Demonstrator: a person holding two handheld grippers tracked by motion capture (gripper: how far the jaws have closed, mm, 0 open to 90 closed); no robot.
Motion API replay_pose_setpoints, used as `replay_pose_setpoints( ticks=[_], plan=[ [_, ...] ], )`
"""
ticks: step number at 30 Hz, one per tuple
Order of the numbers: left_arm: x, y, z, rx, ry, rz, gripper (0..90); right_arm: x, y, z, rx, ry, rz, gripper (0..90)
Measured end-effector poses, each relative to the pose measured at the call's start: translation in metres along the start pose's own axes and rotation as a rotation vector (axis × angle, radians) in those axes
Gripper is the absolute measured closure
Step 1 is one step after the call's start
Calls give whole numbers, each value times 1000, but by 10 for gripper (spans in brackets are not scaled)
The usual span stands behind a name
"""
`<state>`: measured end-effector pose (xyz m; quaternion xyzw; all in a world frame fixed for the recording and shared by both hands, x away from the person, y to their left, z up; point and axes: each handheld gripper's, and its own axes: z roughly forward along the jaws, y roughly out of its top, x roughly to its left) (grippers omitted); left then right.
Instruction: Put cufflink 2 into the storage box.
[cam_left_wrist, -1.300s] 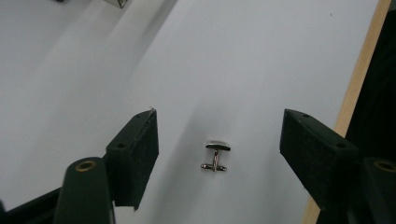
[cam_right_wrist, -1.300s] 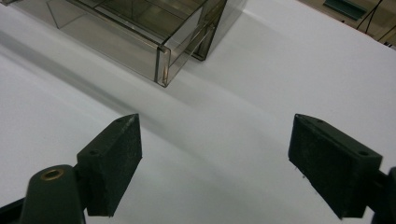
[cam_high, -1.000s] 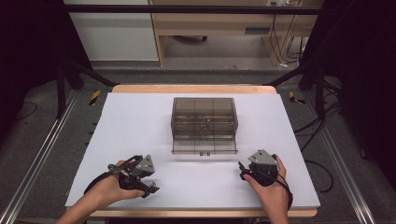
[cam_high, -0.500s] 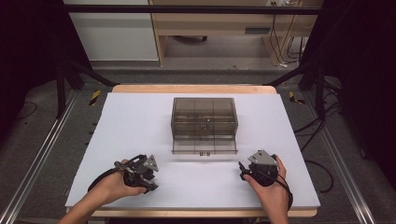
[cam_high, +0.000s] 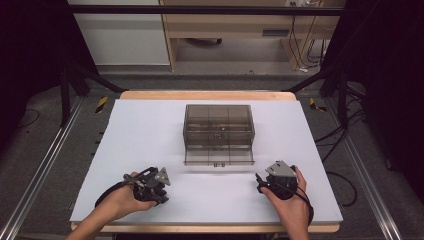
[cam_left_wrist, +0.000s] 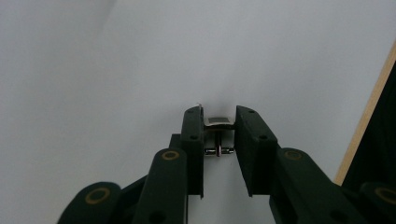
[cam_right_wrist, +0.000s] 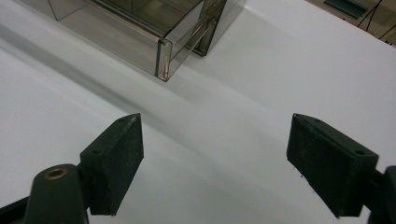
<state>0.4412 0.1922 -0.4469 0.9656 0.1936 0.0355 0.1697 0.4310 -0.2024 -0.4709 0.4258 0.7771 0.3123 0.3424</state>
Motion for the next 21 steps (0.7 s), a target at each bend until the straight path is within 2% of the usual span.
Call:
replay_pose_setpoints(
  ticks=[13, 17, 21],
  plan=[
    [0, 2, -1, -11, -5, 16, 745, 1, 0, 0, 1, 3, -2, 189],
    [1, 4, -3, -25, -6, 12, 745, 1, 0, 0, 3, 3, -1, 189],
    [2, 8, -6, -38, -4, 27, 745, 1, 0, 0, 3, 3, -1, 189]
  ],
)
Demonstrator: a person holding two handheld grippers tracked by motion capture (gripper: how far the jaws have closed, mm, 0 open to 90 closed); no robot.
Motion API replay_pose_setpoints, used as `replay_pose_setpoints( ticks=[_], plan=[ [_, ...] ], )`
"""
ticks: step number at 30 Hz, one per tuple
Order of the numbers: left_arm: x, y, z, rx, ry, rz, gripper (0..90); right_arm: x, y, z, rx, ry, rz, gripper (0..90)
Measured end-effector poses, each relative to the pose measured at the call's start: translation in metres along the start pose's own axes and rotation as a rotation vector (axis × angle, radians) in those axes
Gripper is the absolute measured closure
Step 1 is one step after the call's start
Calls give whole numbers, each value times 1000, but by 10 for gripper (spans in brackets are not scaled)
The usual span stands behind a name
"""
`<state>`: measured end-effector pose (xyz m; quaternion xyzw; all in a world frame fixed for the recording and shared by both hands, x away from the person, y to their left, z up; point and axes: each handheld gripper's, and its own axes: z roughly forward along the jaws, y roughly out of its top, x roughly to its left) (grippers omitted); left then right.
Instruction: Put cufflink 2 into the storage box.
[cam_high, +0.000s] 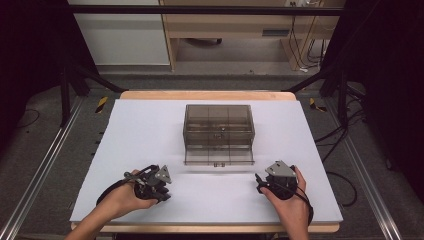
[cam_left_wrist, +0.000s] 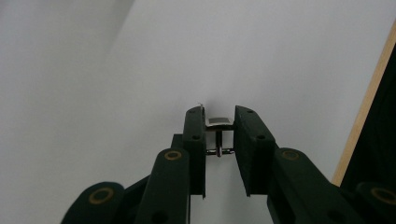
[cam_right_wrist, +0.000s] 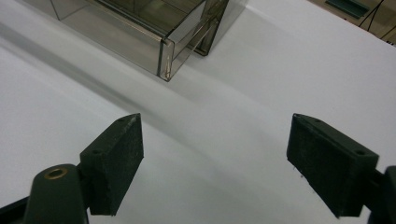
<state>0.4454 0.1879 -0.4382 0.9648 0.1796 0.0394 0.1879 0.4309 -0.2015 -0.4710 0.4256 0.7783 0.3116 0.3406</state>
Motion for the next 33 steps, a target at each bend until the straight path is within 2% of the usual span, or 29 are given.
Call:
replay_pose_setpoints(
  ticks=[7, 11, 21, 25, 26, 29, 30, 33],
  plan=[
    [1, 12, -6, -23, 3, 14, 745, 0, 0, 0, -1, -1, 0, 189],
    [1, 27, -18, -48, 16, 41, 745, 0, 0, 0, 0, -1, 0, 189],
    [9, 55, -30, -84, 16, 73, 745, -1, -1, -1, -3, -5, 2, 189],
    [10, 68, -40, -103, 26, 90, 745, 0, -1, -1, -1, -5, -3, 192],
    [12, 76, -43, -111, 33, 96, 745, 0, 0, -1, -2, -6, -9, 191],
    [15, 84, -42, -117, 34, 100, 745, 1, 0, -1, -1, 0, -2, 187],
    [21, 92, -39, -122, 29, 107, 745, 1, 0, -1, -1, -1, -3, 185],
    [25, 98, -36, -132, 23, 106, 745, 1, 0, -1, -3, -4, -8, 184]
  ],
)
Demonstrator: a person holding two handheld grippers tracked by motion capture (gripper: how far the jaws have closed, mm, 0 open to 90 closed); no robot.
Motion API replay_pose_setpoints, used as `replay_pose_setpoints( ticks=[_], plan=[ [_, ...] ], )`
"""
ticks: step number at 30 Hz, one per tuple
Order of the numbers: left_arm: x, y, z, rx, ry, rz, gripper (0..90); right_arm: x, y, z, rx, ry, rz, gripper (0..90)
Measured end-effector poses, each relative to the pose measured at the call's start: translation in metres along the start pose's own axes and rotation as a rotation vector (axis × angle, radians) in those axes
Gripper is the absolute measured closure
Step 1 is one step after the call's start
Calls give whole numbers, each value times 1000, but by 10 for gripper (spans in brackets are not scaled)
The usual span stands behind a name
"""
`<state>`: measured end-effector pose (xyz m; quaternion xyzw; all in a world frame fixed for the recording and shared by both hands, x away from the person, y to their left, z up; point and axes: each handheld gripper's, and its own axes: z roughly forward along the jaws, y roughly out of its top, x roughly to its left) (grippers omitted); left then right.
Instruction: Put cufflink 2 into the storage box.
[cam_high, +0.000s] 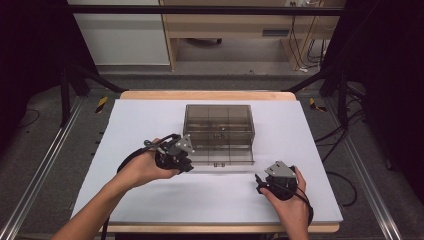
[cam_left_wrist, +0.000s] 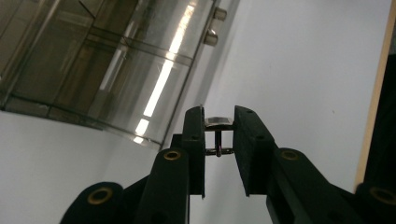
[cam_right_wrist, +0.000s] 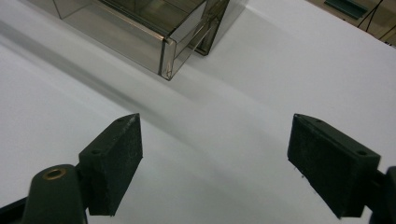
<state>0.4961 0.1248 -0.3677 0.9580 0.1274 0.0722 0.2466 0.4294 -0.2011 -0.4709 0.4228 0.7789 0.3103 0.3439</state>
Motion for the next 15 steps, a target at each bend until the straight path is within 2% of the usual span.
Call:
replay_pose_setpoints(
  ticks=[2, 7, 15],
  plan=[
    [5, 7, 7, -22, -10, -3, 745, 0, -1, -1, 3, -1, 8, 183],
    [11, 19, 14, -36, -14, 2, 745, -1, -2, 0, 7, -4, 8, 181],
    [15, 30, 23, -49, -22, 4, 746, -1, -2, 0, 9, -6, 6, 181]
  ],
)
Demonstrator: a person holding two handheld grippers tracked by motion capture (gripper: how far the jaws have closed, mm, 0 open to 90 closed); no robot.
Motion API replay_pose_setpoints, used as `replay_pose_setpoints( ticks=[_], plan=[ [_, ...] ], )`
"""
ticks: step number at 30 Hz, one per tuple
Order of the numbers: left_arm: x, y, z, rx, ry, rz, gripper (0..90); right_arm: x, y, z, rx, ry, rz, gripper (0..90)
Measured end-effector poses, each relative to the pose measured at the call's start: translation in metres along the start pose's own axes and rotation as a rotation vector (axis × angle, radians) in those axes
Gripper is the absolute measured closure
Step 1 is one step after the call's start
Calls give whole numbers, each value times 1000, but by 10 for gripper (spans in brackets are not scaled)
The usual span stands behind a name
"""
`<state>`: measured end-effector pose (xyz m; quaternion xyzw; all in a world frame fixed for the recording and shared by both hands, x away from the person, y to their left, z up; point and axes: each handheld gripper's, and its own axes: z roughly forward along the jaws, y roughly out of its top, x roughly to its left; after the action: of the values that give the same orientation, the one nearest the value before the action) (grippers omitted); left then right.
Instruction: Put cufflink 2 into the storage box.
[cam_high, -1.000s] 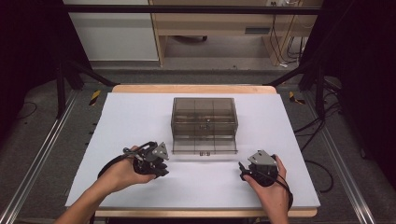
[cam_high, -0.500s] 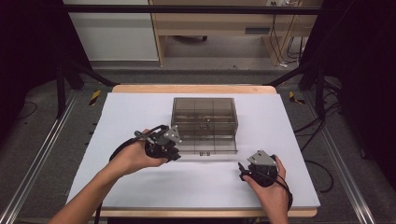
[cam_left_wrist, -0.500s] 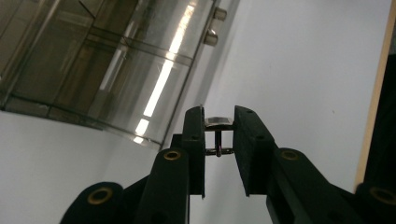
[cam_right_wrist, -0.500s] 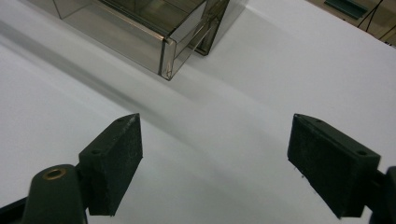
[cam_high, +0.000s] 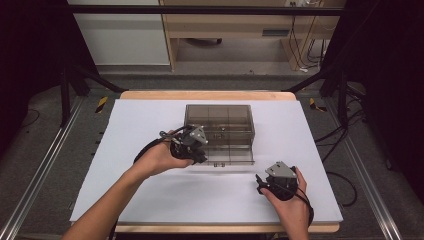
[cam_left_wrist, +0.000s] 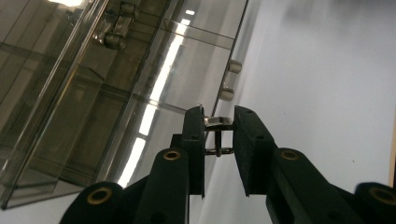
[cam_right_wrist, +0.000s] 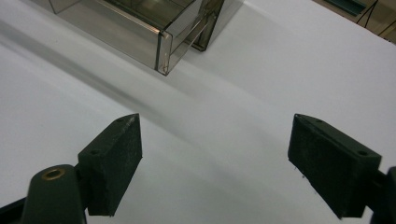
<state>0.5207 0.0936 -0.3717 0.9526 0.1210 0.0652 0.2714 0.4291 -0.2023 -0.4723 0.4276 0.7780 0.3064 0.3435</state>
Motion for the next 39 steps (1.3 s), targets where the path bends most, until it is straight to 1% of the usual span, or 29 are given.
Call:
replay_pose_setpoints(
  ticks=[2, 4, 8, 10, 12, 15, 17, 20, 21, 22, 23, 24, 25, 26, 27, 29, 32, 37, 38, 39],
  plan=[
    [1, 2, 3, 1, -3, 5, 745, 0, 0, 0, 0, 0, -1, 181],
    [1, 6, 6, 2, -1, -1, 746, 0, 0, 0, 0, 0, 1, 181],
    [3, 9, 9, 2, -4, 1, 745, 0, -1, 1, 1, 4, 4, 180],
    [3, 13, 12, 6, 3, 13, 745, 0, -1, 1, 4, 4, 4, 180],
    [4, 16, 15, 6, 3, 15, 745, 0, -1, 1, 6, 4, 3, 180],
    [5, 17, 18, 8, 8, 15, 745, 0, -1, 2, 8, 5, -3, 180],
    [7, 18, 23, 7, 7, 5, 745, 0, -2, 2, 11, 4, -3, 179],
    [10, 20, 27, 6, 6, 0, 745, 0, -2, 2, 8, 4, 0, 180],
    [11, 21, 31, 10, 6, 7, 745, 0, -2, 2, 8, 5, 1, 179],
    [11, 21, 31, 10, 6, 7, 745, 0, -2, 2, 8, 7, 1, 179],
    [12, 22, 34, 14, 6, -1, 745, 0, -2, 2, 8, 7, 1, 179],
    [14, 23, 35, 20, 7, 19, 745, 0, -2, 2, 7, 7, 0, 179],
    [14, 23, 35, 20, 7, 19, 746, 0, -2, 2, 8, 7, 1, 179],
    [13, 22, 37, 20, 6, -3, 746, 0, -2, 2, 8, 7, 1, 179],
    [14, 23, 40, 15, -1, -13, 745, 0, -2, 2, 6, 7, 2, 179],
    [14, 23, 41, 9, -6, -15, 745, -1, -2, 1, 6, 8, 4, 179],
    [13, 25, 43, 6, -1, -13, 745, -1, -2, 1, 6, 7, -1, 179],
    [15, 24, 46, 20, 8, -14, 745, -1, -2, 1, 7, 6, 3, 179],
    [16, 25, 47, 9, 11, -16, 745, -1, -2, 1, 5, 5, 3, 179],
    [16, 25, 47, 9, 11, -16, 745, -1, -2, 1, 5, 5, 0, 179]
  ],
)
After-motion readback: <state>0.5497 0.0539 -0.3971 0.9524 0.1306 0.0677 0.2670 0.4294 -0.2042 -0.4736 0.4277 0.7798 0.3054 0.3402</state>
